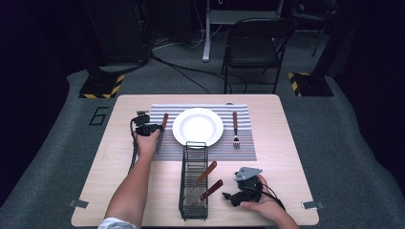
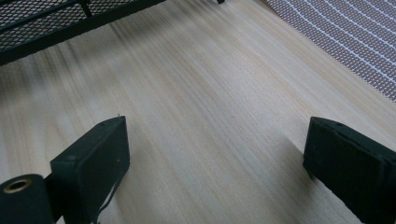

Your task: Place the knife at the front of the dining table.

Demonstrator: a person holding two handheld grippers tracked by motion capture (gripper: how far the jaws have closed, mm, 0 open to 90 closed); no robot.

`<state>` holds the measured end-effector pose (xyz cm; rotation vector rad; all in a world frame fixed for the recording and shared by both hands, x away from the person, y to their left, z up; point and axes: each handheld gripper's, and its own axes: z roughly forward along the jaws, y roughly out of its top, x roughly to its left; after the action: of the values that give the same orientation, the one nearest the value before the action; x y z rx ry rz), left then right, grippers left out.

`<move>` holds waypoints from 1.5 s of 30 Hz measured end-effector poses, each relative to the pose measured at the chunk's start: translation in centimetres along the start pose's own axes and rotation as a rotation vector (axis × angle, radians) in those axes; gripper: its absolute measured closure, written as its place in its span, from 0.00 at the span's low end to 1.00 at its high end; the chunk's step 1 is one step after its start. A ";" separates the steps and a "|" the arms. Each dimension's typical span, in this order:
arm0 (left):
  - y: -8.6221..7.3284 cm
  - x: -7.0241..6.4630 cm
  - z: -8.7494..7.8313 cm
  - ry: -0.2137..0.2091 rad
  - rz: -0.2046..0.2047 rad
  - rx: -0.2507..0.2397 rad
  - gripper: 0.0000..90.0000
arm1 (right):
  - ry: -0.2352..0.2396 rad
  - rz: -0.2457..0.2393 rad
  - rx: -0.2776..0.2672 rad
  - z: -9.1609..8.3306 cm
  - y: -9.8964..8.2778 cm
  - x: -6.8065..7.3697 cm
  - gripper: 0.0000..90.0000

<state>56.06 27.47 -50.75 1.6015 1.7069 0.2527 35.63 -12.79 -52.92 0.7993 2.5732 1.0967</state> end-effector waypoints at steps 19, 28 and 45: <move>-0.4 0.2 0.0 0.003 -0.013 -0.010 0.87 | 0.000 0.000 0.000 0.0 0.0 0.0 0.07; -1.0 0.6 -1.3 -0.001 0.013 -0.032 0.76 | 0.002 -0.001 0.002 0.0 0.0 0.0 0.07; -3.6 -1.4 -6.5 -0.094 0.229 -0.033 0.61 | 0.000 -0.003 0.002 0.0 0.0 0.0 0.07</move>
<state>49.03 27.79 -48.01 1.7574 1.4420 0.3117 35.64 -12.79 -52.91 0.7955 2.5756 1.0930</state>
